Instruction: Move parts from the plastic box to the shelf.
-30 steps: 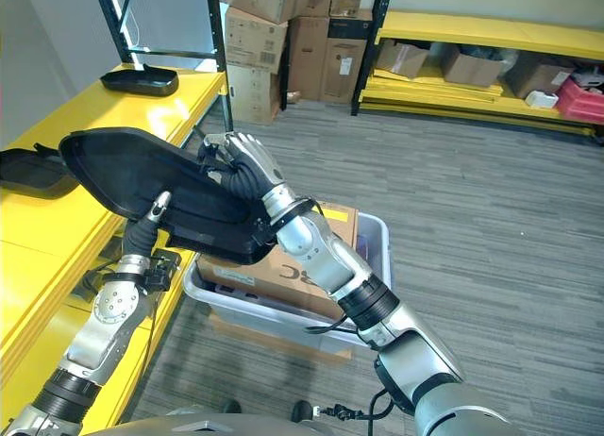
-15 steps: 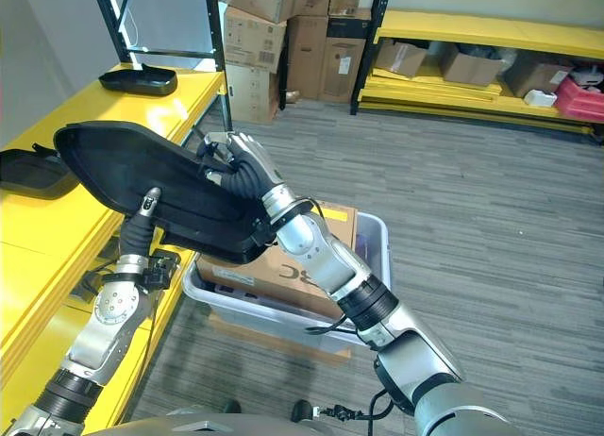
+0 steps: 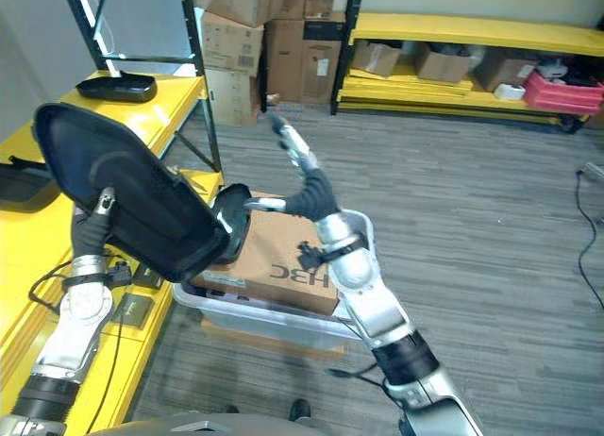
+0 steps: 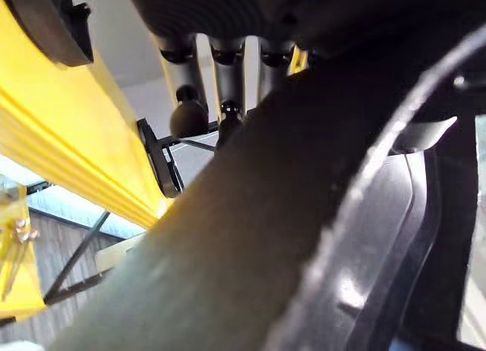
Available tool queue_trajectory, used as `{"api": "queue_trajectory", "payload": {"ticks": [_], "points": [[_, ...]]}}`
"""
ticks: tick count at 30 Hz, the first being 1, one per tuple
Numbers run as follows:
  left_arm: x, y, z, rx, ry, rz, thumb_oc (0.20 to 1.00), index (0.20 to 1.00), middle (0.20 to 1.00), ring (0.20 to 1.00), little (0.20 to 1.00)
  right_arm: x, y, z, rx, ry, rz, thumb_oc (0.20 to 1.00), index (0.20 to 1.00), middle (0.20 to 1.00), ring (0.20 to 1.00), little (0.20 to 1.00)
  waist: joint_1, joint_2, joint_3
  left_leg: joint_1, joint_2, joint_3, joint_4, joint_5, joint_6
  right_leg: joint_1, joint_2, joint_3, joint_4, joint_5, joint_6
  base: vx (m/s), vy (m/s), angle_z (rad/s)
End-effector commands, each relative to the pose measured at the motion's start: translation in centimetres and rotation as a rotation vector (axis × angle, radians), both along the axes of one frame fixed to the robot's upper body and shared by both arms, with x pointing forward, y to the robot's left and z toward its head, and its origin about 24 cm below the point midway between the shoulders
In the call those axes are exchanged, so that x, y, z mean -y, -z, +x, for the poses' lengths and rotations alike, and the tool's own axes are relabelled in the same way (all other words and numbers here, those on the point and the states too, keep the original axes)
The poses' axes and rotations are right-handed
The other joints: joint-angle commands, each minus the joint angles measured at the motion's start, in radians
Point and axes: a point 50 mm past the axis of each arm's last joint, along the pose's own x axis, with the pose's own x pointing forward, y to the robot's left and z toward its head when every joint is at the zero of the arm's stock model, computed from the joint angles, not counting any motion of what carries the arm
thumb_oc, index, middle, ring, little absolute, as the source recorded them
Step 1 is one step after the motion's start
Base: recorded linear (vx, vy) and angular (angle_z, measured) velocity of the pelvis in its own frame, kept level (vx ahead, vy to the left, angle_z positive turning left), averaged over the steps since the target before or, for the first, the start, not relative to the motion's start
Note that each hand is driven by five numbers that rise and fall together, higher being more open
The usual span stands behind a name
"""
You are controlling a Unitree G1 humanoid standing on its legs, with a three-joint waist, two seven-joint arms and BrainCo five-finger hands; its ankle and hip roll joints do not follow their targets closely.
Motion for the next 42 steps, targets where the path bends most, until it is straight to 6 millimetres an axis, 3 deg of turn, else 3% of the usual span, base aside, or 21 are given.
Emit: {"api": "queue_trajectory", "payload": {"ticks": [1,7,8,11,12,14,15,20,21,22,23,24,25,26,28,30,33,37,39,40,42], "points": [[-0.7,-1.9,0.8,0.091,-0.012,0.125,0.200,0.200,0.200,0.200,0.200,-0.1,-0.1,-0.4,-0.005,-0.074,0.091,1.000,1.000,1.000,1.000,1.000,0.003,-0.014,-0.057,-0.041,0.049,0.003,-0.003,-0.026,-0.039,0.095,-0.065,-0.017,0.030,-0.147,0.072,0.00,0.000,0.00],[-2.5,-1.9,-0.5,0.103,-0.062,0.095,0.200,0.200,0.200,0.200,0.200,5.5,9.9,-2.1,-0.416,0.197,-0.105,1.000,1.000,1.000,1.000,1.000,-0.009,-0.016,-0.049,-0.047,0.049,0.002,-0.001,-0.023,-0.043,0.087,-0.065,-0.014,0.035,-0.149,0.072,0.00,0.000,0.00],[-2.6,-1.9,-0.7,0.107,-0.064,0.080,0.200,0.200,0.200,0.200,0.200,6.2,10.7,-2.7,-0.447,0.227,-0.130,1.000,1.000,1.000,1.000,1.000,-0.010,-0.015,-0.046,-0.048,0.050,0.001,0.000,-0.022,-0.045,0.087,-0.063,-0.015,0.036,-0.151,0.071,0.00,-0.036,0.01],[-2.5,-2.6,-1.1,0.146,-0.041,0.052,0.200,0.200,0.200,0.200,0.200,8.4,15.8,-4.9,-0.678,0.381,-0.027,1.000,1.000,1.000,1.000,1.000,-0.010,-0.016,-0.041,-0.051,0.054,-0.014,0.006,-0.020,-0.054,0.090,-0.058,-0.029,0.046,-0.162,0.068,0.01,-0.058,0.06],[-2.7,-2.7,-1.4,0.161,-0.037,0.031,0.200,0.200,0.200,0.200,0.200,9.1,18.6,-6.7,-0.808,0.447,0.017,1.000,1.000,1.000,1.000,1.000,-0.005,-0.014,-0.038,-0.049,0.060,-0.024,0.006,-0.026,-0.061,0.098,-0.053,-0.036,0.045,-0.170,0.064,0.02,-0.099,0.06],[-2.6,-2.8,-1.7,0.166,-0.017,0.014,0.200,0.200,0.200,0.200,0.200,9.4,20.7,-7.8,-0.914,0.464,-0.034,1.000,1.000,1.000,1.000,1.000,0.004,-0.012,-0.031,-0.051,0.064,-0.031,0.012,-0.024,-0.067,0.103,-0.048,-0.044,0.042,-0.170,0.060,-0.01,-0.076,0.14],[-2.6,-2.8,-1.8,0.167,-0.017,0.014,0.200,0.200,0.200,0.200,0.200,9.3,20.7,-7.7,-0.912,0.464,-0.034,1.000,1.000,1.000,1.000,1.000,0.001,-0.012,-0.030,-0.059,0.060,-0.034,0.016,-0.016,-0.067,0.098,-0.051,-0.046,0.043,-0.162,0.061,-0.01,-0.060,0.14],[-2.4,-3.5,-2.4,0.214,0.014,-0.039,0.200,0.200,0.200,0.200,0.200,8.8,24.7,-9.7,-1.123,0.464,-0.111,1.000,1.000,1.000,1.000,1.000,0.049,-0.007,0.000,-0.091,0.071,-0.088,0.050,-0.004,-0.100,0.105,-0.024,-0.085,0.043,-0.178,0.037,-0.05,-0.129,0.19],[-2.1,-3.8,-2.4,0.233,0.032,-0.051,0.200,0.200,0.200,0.200,0.200,8.8,26.1,-10.6,-1.214,0.478,-0.120,1.000,1.000,1.000,1.000,1.000,0.079,-0.002,0.019,-0.115,0.069,-0.112,0.054,0.016,-0.113,0.098,-0.020,-0.109,0.039,-0.176,0.035,-0.12,-0.127,0.57],[-2.2,-3.9,-2.4,0.235,0.031,-0.051,0.200,0.200,0.200,0.200,0.200,8.7,26.1,-10.5,-1.211,0.477,-0.119,1.000,1.000,1.000,1.000,1.000,0.074,-0.003,0.019,-0.118,0.069,-0.117,0.055,0.017,-0.114,0.097,-0.020,-0.113,0.038,-0.175,0.035,-0.13,-0.131,0.45],[-2.0,-4.1,-2.5,0.245,0.049,-0.058,0.200,0.200,0.200,0.200,0.200,8.6,26.7,-10.7,-1.246,0.479,-0.137,1.000,1.000,1.000,1.000,1.000,0.096,0.002,0.030,-0.132,0.073,-0.128,0.051,0.036,-0.128,0.096,-0.014,-0.135,0.035,-0.180,0.029,-0.16,-0.080,0.31],[-1.5,-4.7,-2.2,0.271,0.076,-0.062,0.200,0.200,0.200,0.200,0.200,8.7,27.3,-11.1,-1.291,0.489,-0.162,1.000,1.000,1.000,1.000,1.000,0.114,0.008,0.044,-0.176,0.067,-0.155,0.042,0.086,-0.146,0.084,-0.015,-0.180,0.027,-0.176,0.029,-0.16,-0.079,0.39],[-1.5,-4.7,-2.2,0.271,0.076,-0.062,0.200,0.200,0.200,0.200,0.200,8.7,27.3,-11.1,-1.291,0.489,-0.162,1.000,1.000,1.000,1.000,1.000,0.114,0.008,0.044,-0.176,0.067,-0.155,0.042,0.086,-0.146,0.084,-0.015,-0.180,0.027,-0.176,0.029,-0.33,-0.019,1.42],[-0.1,-6.0,-1.5,0.327,0.151,-0.082,0.200,0.200,0.200,0.200,0.200,8.6,28.3,-11.3,-1.366,0.482,-0.278,1.000,1.000,1.000,1.000,1.000,0.118,0.017,0.064,-0.270,0.092,0.081,0.062,0.109,-0.117,0.045,-0.053,-0.321,0.042,-0.171,0.043,-0.26,-0.013,1.48],[0.6,-6.4,-1.4,0.337,0.198,-0.054,0.200,0.200,0.200,0.200,0.200,8.4,28.9,-12.0,-1.412,0.461,-0.338,1.000,1.000,1.000,1.000,1.000,0.127,0.017,0.066,-0.270,0.126,0.221,0.088,0.090,-0.107,0.055,-0.072,-0.382,0.033,-0.167,0.045,-0.17,-0.036,1.83],[0.8,-6.6,-1.4,0.341,0.208,-0.037,0.200,0.200,0.200,0.200,0.200,8.4,29.1,-12.3,-1.428,0.457,-0.352,1.000,1.000,1.000,1.000,1.000,0.128,0.014,0.064,-0.252,0.138,0.243,0.096,0.059,-0.117,0.077,-0.074,-0.395,0.026,-0.185,0.048,0.03,-0.052,2.03],[1.0,-7.3,-1.5,0.357,0.237,0.007,0.200,0.200,0.200,0.200,0.200,8.8,29.6,-13.5,-1.478,0.483,-0.373,1.000,1.000,1.000,1.000,1.000,0.126,0.011,0.055,-0.242,0.159,0.343,0.125,0.036,-0.112,0.106,-0.092,-0.487,0.026,-0.183,0.044,-0.02,0.004,0.75],[1.4,-8.0,-1.5,0.382,0.269,-0.012,0.200,0.200,0.200,0.200,0.200,9.1,30.1,-15.1,-1.547,0.538,-0.329,1.000,1.000,1.000,1.000,1.000,0.124,0.008,0.033,-0.248,0.144,0.463,0.145,0.026,-0.095,0.140,-0.107,-0.575,0.033,-0.184,0.043,0.06,0.070,1.30],[1.6,-8.2,-1.4,0.390,0.280,-0.002,0.200,0.200,0.200,0.200,0.200,9.1,30.2,-15.2,-1.558,0.545,-0.325,1.000,1.000,1.000,1.000,1.000,0.128,0.007,0.031,-0.256,0.140,0.468,0.151,0.029,-0.093,0.145,-0.109,-0.587,0.041,-0.189,0.041,0.11,0.104,0.74],[2.0,-8.8,-1.4,0.405,0.317,0.011,0.200,0.200,0.200,0.200,0.200,9.3,30.5,-16.1,-1.607,0.563,-0.352,1.000,1.000,1.000,1.000,1.000,0.144,-0.001,0.018,-0.250,0.117,0.449,0.146,0.002,-0.076,0.158,-0.124,-0.606,0.076,-0.202,0.047,0.12,0.104,0.37],[2.4,-9.6,-1.2,0.431,0.340,0.039,0.200,0.200,0.200,0.200,0.200,9.3,30.5,-15.7,-1.605,0.577,-0.344,1.000,1.000,1.000,1.000,1.000,0.152,-0.014,0.014,-0.240,0.093,0.420,0.153,-0.024,-0.056,0.154,-0.148,-0.603,0.140,-0.204,0.053,0.24,0.214,0.40]]}}
